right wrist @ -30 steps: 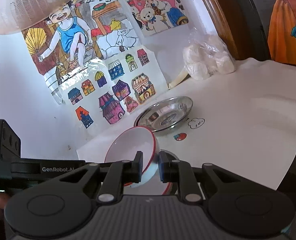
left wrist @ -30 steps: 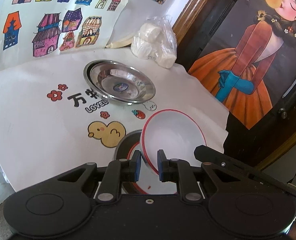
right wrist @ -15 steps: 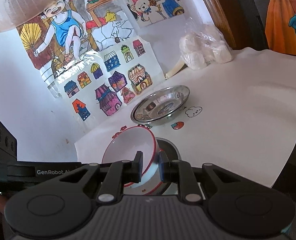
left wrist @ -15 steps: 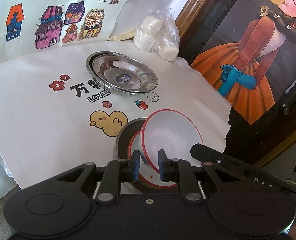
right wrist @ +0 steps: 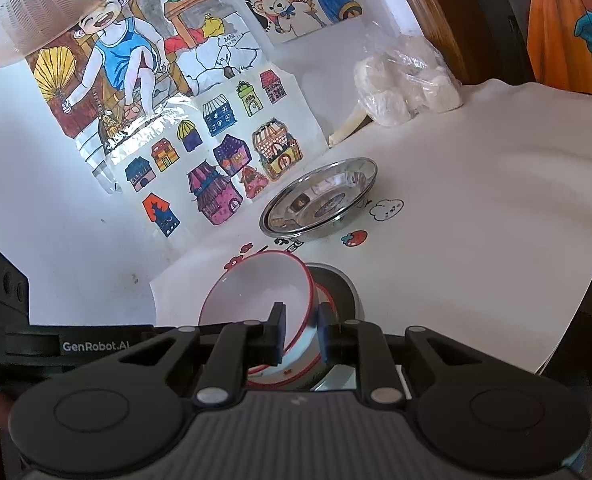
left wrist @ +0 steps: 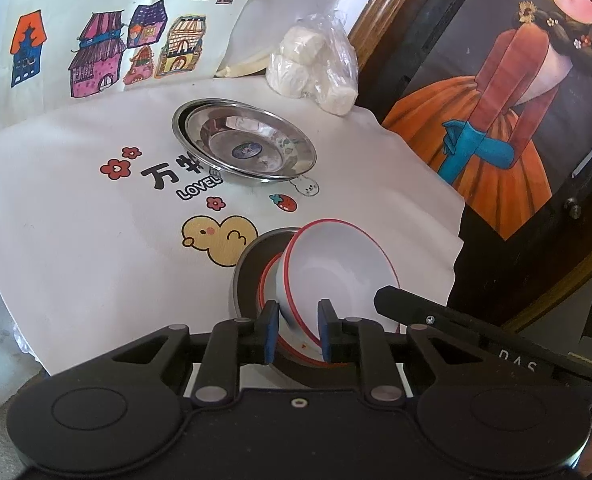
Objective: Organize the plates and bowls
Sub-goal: 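Lower the second white bowl into the first white bowl, then open both tools and withdraw them from the stacked bowls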
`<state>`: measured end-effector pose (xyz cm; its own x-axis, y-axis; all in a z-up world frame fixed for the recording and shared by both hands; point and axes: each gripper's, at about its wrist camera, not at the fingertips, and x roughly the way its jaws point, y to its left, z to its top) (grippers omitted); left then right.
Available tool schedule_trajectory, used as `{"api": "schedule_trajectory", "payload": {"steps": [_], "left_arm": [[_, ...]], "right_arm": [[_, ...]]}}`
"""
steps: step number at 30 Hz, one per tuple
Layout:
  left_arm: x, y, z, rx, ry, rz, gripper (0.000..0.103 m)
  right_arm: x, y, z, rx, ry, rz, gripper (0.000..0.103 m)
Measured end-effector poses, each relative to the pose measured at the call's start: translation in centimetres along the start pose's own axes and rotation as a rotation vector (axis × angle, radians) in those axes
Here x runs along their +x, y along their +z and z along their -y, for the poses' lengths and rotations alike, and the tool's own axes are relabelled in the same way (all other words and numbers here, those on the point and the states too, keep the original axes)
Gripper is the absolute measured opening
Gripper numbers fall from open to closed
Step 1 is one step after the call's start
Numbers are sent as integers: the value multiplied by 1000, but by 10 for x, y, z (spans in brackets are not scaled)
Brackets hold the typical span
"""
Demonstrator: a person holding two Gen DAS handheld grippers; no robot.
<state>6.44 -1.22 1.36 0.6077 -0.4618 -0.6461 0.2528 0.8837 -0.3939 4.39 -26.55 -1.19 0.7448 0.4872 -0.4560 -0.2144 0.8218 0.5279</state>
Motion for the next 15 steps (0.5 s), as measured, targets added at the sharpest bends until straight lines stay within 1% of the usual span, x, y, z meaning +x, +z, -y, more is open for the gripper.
{"api": "schedule_trajectory", "payload": {"steps": [7,15], "left_arm": [[2,1,2,9,1,-8,22],[4,3,8,56,25,-26,22]], "right_arm": [[0,0,3,7,-1,-5,20],[0,-1,4,-3,-10,-13,20]]}}
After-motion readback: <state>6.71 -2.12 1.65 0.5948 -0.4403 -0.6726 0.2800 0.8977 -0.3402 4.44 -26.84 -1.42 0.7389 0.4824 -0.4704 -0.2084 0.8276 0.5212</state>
